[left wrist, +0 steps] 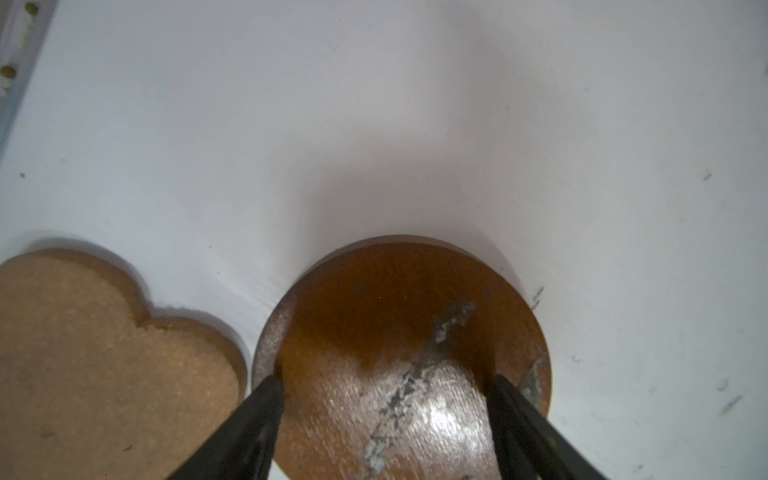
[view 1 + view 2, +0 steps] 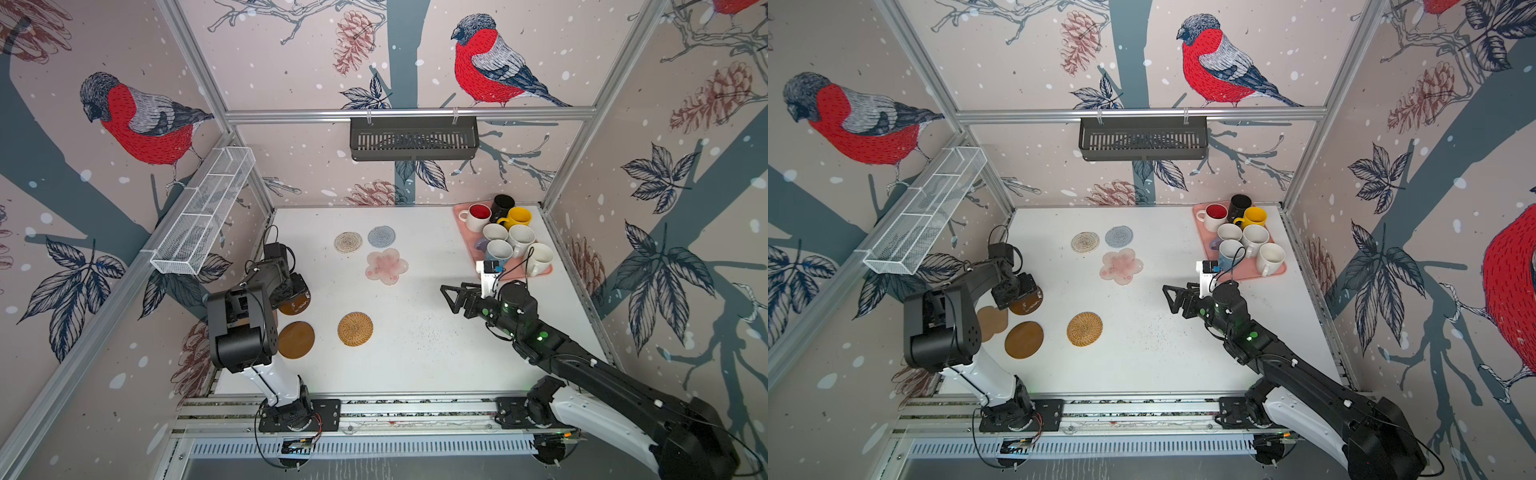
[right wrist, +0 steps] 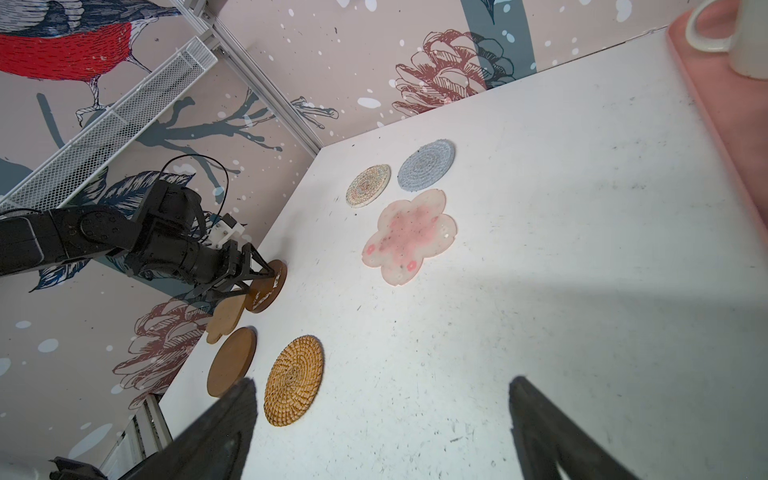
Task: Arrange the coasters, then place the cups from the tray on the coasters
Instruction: 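Lower the left gripper and pinch the edge of the dark brown wooden coaster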
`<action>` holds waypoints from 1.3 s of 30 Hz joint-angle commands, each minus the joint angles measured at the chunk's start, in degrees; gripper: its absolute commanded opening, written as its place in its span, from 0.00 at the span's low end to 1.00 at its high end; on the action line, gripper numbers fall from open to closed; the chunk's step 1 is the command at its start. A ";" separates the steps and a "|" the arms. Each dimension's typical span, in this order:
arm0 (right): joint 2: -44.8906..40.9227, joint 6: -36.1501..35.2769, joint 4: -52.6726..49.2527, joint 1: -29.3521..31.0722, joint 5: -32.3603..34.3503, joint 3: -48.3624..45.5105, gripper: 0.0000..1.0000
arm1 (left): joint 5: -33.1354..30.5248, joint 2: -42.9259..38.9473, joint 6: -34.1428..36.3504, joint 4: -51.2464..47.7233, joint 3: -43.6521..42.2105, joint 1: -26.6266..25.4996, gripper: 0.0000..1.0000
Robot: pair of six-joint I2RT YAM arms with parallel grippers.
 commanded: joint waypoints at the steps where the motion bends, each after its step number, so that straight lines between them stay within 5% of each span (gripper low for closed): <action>1: 0.24 0.14 2.04 -0.08 -0.45 0.10 0.94 | -3.59 -0.88 -0.93 -3.49 1.65 0.45 0.82; 14: 0.84 0.49 2.31 -0.54 -0.94 0.01 0.94 | -3.09 1.06 1.66 -5.14 6.50 0.60 0.93; 30: 1.47 0.77 2.59 -0.94 -1.67 -0.08 0.95 | 0.69 0.96 4.50 0.83 2.05 0.59 0.82; 39: 1.34 0.84 2.50 -1.13 -1.94 -0.08 0.95 | -1.67 0.59 5.09 0.44 0.64 0.59 0.84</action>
